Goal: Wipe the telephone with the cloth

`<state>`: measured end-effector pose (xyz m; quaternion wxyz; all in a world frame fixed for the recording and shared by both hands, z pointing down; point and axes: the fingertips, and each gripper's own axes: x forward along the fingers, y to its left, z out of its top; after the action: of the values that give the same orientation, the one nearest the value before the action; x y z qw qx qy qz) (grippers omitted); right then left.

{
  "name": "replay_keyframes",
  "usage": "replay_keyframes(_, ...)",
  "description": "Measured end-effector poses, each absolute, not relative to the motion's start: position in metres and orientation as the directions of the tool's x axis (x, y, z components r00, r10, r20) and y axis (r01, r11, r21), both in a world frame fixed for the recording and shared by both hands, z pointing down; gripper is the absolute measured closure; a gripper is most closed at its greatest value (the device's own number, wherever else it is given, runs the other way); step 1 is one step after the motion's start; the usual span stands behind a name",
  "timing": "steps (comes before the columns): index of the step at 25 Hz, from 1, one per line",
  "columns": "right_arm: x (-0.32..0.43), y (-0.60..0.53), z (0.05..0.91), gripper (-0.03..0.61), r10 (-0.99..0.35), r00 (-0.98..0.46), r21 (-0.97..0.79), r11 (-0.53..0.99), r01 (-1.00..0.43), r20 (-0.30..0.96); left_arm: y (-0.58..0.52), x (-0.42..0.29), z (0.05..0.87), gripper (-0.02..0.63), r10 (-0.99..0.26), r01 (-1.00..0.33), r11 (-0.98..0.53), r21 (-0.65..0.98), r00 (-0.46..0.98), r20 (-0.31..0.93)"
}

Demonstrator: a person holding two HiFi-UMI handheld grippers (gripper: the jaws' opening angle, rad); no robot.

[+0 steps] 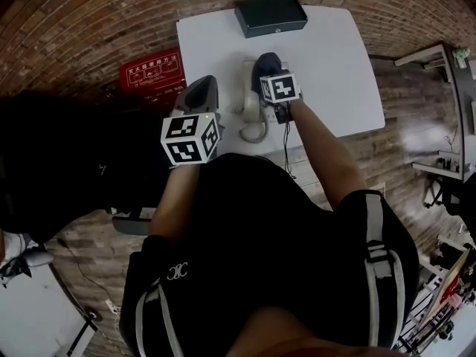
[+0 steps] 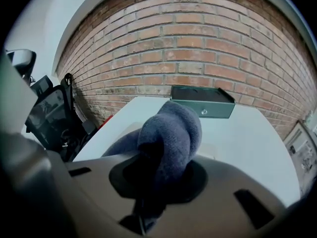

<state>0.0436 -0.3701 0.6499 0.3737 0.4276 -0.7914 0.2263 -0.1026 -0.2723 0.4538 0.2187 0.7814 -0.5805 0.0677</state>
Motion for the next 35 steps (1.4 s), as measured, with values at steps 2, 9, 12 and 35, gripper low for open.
replay_keyframes(2,0.043,-0.365,0.652,0.535,-0.501,-0.359,-0.027,0.554,-0.832,0.787,-0.273,-0.103,0.456,0.618,-0.875,-0.935,-0.232,0.268,0.321,0.362)
replay_keyframes(9,0.044,-0.335,0.660,0.535,-0.499,-0.333,0.029,0.586,-0.810,0.800,-0.273,-0.093,0.462,0.618,-0.860,-0.924,-0.263,0.279,0.355,0.367)
replay_keyframes(12,0.043,-0.315,0.667,0.536,-0.485,-0.344,0.016,0.596,-0.803,0.804,-0.273,-0.092,0.463,0.618,-0.856,-0.921,-0.271,0.281,0.364,0.366)
replay_keyframes(35,0.077,-0.222,0.694,0.535,-0.484,-0.326,-0.057,0.490,-0.870,0.812,-0.279,-0.092,0.466,0.618,-0.826,-0.897,-0.334,0.290,0.427,0.368)
